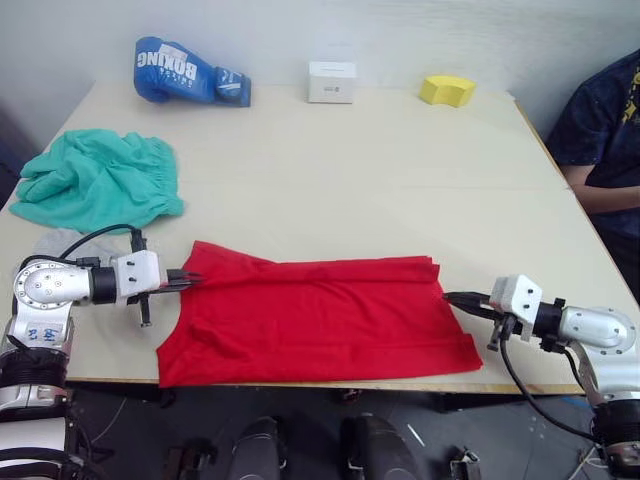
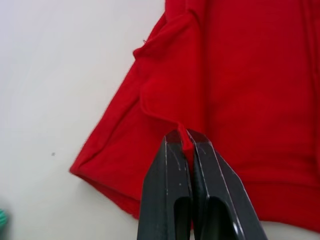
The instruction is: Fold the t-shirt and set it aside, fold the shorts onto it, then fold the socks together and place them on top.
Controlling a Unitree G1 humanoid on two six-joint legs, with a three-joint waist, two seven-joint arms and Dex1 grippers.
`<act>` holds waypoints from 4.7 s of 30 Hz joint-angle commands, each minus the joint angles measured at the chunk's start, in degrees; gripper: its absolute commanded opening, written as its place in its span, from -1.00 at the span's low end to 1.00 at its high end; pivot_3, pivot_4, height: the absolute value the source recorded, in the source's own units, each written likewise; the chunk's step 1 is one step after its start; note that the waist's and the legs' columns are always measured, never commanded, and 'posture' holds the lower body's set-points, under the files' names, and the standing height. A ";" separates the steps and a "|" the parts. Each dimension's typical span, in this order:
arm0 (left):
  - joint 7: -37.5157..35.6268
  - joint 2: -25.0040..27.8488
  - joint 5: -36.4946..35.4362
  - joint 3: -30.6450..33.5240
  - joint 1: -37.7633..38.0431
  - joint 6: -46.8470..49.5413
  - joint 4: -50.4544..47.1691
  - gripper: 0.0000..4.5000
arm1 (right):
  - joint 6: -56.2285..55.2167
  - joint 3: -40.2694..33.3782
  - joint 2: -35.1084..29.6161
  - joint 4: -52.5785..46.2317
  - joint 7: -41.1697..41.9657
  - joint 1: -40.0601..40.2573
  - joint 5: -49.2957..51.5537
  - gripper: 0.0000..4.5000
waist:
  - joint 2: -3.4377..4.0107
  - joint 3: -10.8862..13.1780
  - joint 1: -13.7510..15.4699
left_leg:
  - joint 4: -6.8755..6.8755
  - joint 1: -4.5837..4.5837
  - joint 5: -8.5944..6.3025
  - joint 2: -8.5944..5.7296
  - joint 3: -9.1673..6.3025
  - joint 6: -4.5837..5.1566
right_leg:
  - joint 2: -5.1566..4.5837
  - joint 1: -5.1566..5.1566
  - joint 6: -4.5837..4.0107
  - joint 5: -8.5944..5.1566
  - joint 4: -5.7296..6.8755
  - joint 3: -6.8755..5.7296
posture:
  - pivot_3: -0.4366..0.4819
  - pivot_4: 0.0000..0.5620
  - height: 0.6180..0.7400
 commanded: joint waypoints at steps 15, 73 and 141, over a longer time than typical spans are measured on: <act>10.74 3.69 8.31 -6.60 -2.87 -23.24 9.70 -1.00 | 16.00 1.63 -1.21 0.89 0.23 -13.46 3.57 0.08 | 0.06 0.02 -1.10 | -0.09 0.00 0.07 0.07 -0.04 0.14 | 0.00 -0.04 -0.09 0.00 -0.01 -0.05 | -0.05 -0.47 1.00; 73.91 19.76 49.29 -21.85 0.39 -42.00 15.24 -0.32 | -37.02 14.12 -3.24 28.27 -11.10 -15.84 -10.23 -0.15 | 0.07 0.01 -1.40 | -0.23 0.32 0.22 0.14 0.56 0.02 | 0.11 -0.03 -0.08 0.00 0.06 0.33 | -0.05 -0.47 1.00; 9.59 -3.28 -29.62 10.75 24.98 49.14 -52.88 1.00 | 33.13 11.81 0.58 22.35 7.51 -34.57 0.83 0.95 | 0.38 -0.13 -1.79 | -0.61 0.17 0.38 0.30 0.02 -0.56 | 0.29 -0.13 -0.55 0.09 -0.11 -0.07 | -0.05 -0.47 1.00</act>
